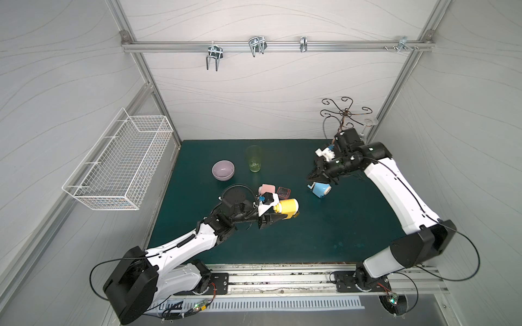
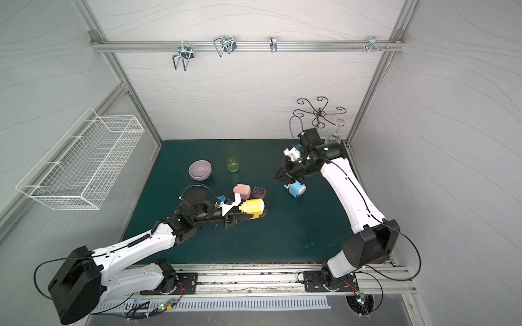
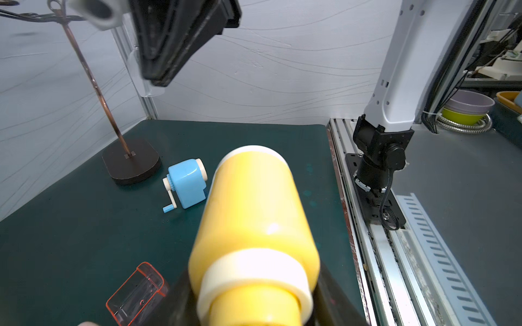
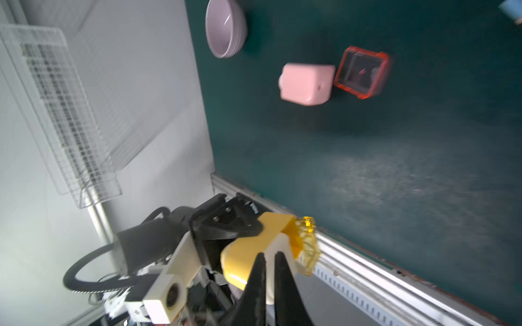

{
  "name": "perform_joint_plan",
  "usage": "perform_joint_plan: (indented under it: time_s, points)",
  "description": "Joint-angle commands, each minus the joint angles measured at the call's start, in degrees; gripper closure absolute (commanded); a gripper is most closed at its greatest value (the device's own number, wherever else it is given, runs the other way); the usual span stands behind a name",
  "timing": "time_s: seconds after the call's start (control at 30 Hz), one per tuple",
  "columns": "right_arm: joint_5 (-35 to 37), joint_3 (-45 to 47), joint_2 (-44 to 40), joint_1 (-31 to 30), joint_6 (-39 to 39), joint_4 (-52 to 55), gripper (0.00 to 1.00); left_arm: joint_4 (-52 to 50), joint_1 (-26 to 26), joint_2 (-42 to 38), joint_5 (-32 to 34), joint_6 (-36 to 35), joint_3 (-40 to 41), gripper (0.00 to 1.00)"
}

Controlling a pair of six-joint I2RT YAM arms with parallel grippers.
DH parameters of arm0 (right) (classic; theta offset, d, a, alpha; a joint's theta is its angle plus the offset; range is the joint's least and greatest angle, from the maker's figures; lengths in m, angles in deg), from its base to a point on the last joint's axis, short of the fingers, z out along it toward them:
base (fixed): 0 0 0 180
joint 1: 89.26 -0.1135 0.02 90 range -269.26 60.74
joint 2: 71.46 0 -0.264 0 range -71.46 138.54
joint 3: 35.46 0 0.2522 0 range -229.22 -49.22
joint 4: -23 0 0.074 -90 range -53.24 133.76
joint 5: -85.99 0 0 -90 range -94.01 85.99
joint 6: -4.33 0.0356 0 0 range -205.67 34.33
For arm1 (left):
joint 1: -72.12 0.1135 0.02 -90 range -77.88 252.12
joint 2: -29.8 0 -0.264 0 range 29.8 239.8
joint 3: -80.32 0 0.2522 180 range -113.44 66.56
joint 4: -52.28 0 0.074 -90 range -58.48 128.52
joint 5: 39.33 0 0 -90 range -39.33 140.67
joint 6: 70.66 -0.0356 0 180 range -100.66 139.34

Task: Put the tray back into the pencil sharpener
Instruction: Close the container of the pencil sharpener.

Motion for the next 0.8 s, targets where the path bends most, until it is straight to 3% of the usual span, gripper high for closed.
perform_joint_plan:
  time_s: [0.0,0.3,0.77]
  points:
    - [3.68,4.73,-0.81,-0.8,-3.38,4.32,0.92,13.32,0.05,-1.35,3.88,5.57,0.43,1.0]
    - [-1.7,7.75,1.29,-9.81,-0.79,0.07,0.94,20.02,0.04,-0.66,6.73,10.57,0.56,1.0]
    - [-11.31,9.19,1.71,-14.05,5.47,-10.41,0.95,21.91,0.03,0.36,6.9,11.91,-0.05,1.0]
